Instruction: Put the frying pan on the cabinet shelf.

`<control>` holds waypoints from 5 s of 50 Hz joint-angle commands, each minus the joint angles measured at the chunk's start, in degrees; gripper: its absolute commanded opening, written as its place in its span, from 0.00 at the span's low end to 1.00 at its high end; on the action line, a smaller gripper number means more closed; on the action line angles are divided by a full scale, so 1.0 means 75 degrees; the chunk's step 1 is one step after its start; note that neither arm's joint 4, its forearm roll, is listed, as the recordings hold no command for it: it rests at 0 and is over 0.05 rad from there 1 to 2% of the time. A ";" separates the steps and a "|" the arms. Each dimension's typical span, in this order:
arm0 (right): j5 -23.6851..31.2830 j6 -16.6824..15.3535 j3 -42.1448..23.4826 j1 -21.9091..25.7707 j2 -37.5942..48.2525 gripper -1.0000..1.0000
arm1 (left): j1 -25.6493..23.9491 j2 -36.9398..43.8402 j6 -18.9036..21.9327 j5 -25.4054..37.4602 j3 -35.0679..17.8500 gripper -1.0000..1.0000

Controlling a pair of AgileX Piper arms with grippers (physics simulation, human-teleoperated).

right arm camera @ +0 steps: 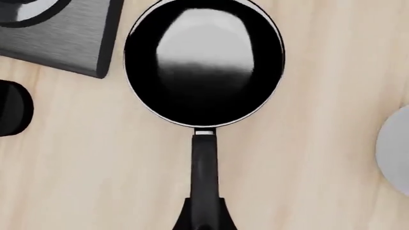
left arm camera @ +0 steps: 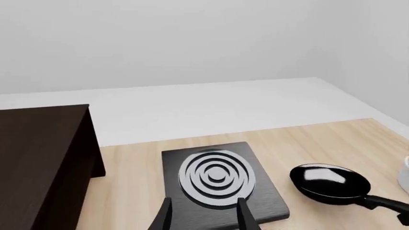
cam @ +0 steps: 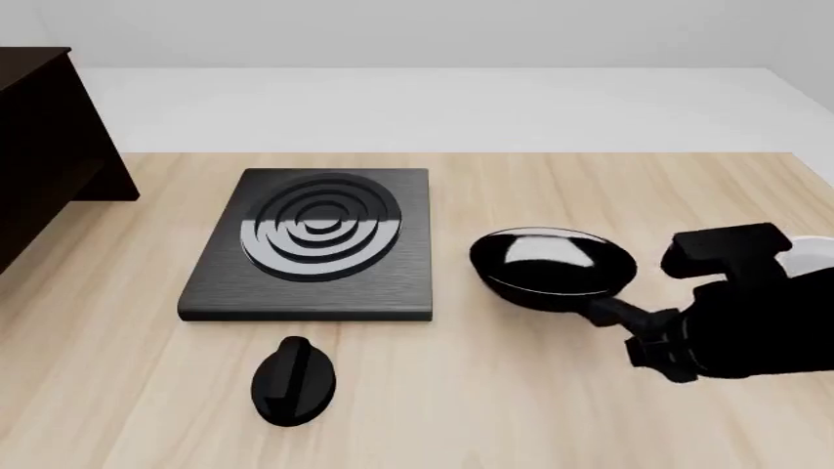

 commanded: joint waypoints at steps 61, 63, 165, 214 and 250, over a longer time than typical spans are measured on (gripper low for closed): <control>0.0123 -0.2876 -0.5504 -0.0002 0.1389 0.00 | -0.0861 0.1472 -0.3400 0.0019 -0.0750 1.00; 0.0175 -0.2897 -0.5684 0.0103 0.1439 0.00 | -0.1252 0.1792 -0.3798 -0.0182 -0.0595 1.00; -0.1619 -0.2288 -0.8025 0.4808 0.4219 0.00 | -0.2336 0.1592 -0.8882 -0.1591 -0.0067 1.00; -0.2015 -0.1985 -0.7222 0.5639 0.4162 0.00 | -0.2017 0.1506 -0.8973 -0.1482 -0.0166 1.00; -0.2197 -0.1900 -0.7111 0.6063 0.4150 0.00 | -0.2096 0.1542 -0.9087 -0.1706 0.0117 1.00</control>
